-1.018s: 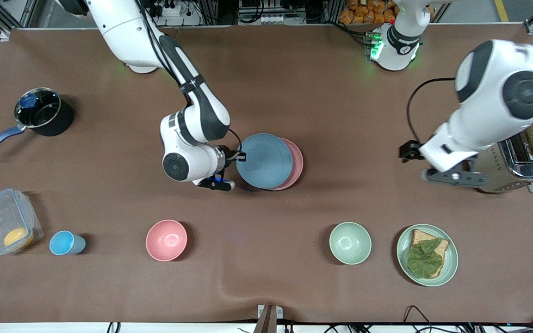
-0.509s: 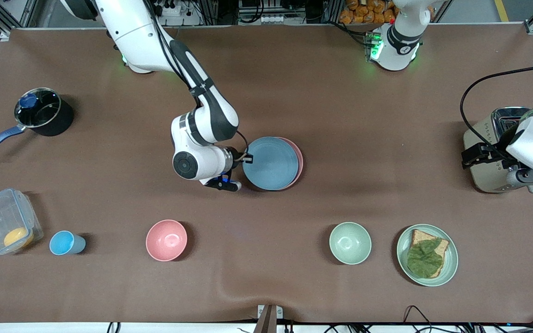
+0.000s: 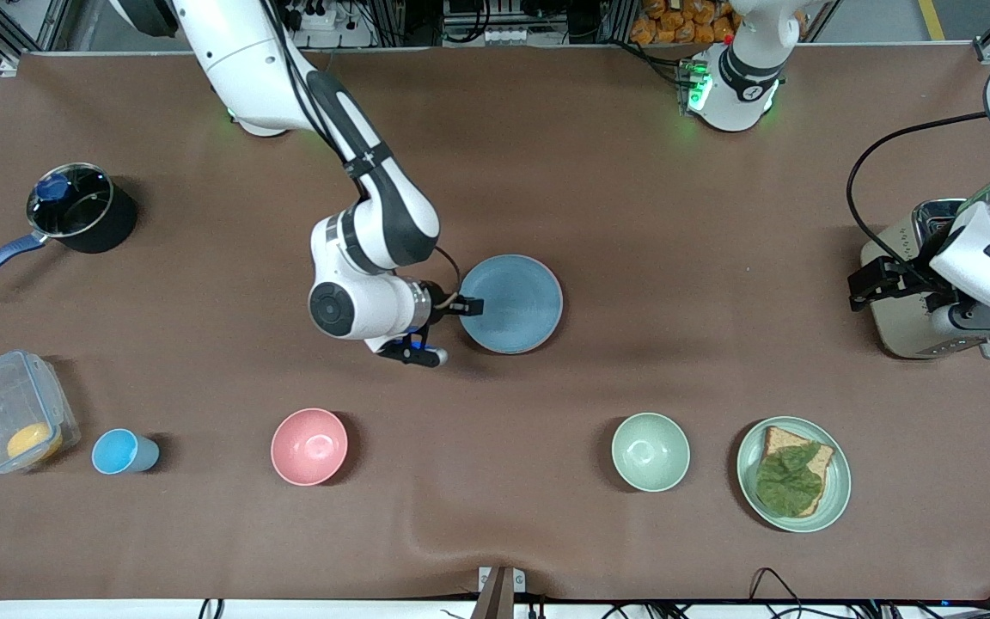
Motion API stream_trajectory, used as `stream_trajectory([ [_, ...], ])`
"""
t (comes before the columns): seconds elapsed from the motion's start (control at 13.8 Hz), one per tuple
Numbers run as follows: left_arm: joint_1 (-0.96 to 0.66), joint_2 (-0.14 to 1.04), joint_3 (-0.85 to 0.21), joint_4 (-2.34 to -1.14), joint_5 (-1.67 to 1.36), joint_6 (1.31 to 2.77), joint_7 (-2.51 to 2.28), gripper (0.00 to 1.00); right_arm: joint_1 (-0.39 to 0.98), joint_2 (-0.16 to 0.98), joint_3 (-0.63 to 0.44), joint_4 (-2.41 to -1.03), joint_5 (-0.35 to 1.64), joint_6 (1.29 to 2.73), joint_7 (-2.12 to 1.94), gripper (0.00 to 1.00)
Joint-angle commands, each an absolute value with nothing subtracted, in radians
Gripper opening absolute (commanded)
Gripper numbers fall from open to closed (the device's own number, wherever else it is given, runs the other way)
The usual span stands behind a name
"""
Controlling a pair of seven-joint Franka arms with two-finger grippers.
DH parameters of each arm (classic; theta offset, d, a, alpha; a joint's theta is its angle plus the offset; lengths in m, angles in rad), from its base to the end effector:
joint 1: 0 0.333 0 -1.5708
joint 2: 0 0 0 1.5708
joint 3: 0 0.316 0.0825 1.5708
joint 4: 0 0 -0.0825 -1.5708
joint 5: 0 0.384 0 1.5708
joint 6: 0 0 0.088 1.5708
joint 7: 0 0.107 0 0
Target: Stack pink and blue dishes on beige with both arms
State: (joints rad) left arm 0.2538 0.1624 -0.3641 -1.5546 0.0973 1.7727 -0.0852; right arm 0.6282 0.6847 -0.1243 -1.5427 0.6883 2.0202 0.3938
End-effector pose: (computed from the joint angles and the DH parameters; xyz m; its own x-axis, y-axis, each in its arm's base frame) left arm 0.6148 -0.0436 0.5613 0.9969 -0.0362 0.0693 -0.0340 -0.9989 -0.0330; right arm 0.5802 0.3762 0.2442 0.9007 -0.1489 -0.4081 -0.2899 -0.9056 -0.3096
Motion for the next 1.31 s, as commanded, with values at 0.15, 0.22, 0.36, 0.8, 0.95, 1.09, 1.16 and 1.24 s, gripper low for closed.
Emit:
stream_trajectory([
  [0.15, 0.160, 0.114, -0.237, -1.543, 0.065, 1.732, -0.008, 1.00, 0.422, 0.664, -0.121, -1.451, 0.535, 1.811, 0.359, 1.00],
  [0.22, 0.094, 0.109, -0.151, -1.548, 0.058, 1.733, 0.039, 1.00, 0.388, 0.657, -0.121, -1.442, 0.467, 1.780, 0.359, 1.00],
  [0.36, 0.054, 0.082, -0.097, -1.578, 0.028, 1.733, 0.104, 1.00, 0.327, 0.620, -0.121, -1.440, 0.366, 1.763, 0.359, 1.00],
  [0.8, -0.121, 0.025, 0.097, -1.652, -0.009, 1.740, 0.078, 1.00, 0.192, 0.554, -0.126, -1.442, 0.133, 1.761, 0.329, 1.00],
  [0.95, -0.123, 0.032, 0.097, -1.637, -0.011, 1.721, 0.063, 1.00, 0.155, 0.511, -0.127, -1.448, 0.130, 1.747, 0.243, 1.00],
  [1.09, -0.129, 0.032, 0.094, -1.635, -0.005, 1.718, 0.060, 1.00, 0.117, 0.457, -0.127, -1.462, 0.132, 1.733, 0.218, 1.00],
  [1.16, -0.132, 0.034, 0.092, -1.629, -0.002, 1.718, 0.060, 1.00, 0.100, 0.410, -0.126, -1.483, 0.132, 1.726, 0.218, 1.00],
  [1.24, -0.130, 0.038, 0.092, -1.615, 0.000, 1.718, 0.061, 1.00, 0.089, 0.359, -0.126, -1.514, 0.132, 1.726, 0.218, 1.00],
])
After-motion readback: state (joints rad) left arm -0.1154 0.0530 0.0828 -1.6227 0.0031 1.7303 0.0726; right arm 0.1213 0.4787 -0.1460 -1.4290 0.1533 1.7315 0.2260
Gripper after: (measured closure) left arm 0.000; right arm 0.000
